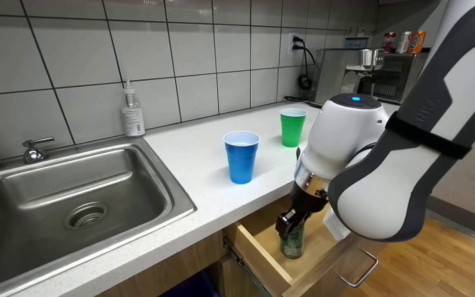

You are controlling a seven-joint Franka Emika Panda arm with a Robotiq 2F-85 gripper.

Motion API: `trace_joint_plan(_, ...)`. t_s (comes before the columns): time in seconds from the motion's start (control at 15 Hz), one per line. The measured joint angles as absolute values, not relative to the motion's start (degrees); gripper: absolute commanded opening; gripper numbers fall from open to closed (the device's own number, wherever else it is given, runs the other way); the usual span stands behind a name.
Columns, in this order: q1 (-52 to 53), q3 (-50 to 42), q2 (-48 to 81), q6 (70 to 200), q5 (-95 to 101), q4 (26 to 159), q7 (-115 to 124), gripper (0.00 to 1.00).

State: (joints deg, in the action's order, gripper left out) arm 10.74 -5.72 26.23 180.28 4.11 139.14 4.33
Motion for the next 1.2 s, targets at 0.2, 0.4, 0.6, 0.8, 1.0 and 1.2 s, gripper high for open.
trace_joint_plan(0.2,11.2,-6.1,26.3,180.3,4.1,139.1,4.3,1.00)
trace_joint_plan(0.4,12.2,-6.8,26.3,180.3,4.1,139.0,4.3,1.00)
trace_joint_plan(0.6,13.0,-7.4,26.2,180.3,4.1,138.9,4.3,1.00)
trace_joint_plan(0.8,13.1,-7.4,25.7,180.3,4.1,138.9,4.3,1.00)
trace_joint_plan(1.0,13.0,-7.3,24.4,180.3,4.0,139.3,4.3,1.00)
trace_joint_plan(1.2,12.5,-6.4,22.6,180.2,3.7,140.4,4.3,1.00)
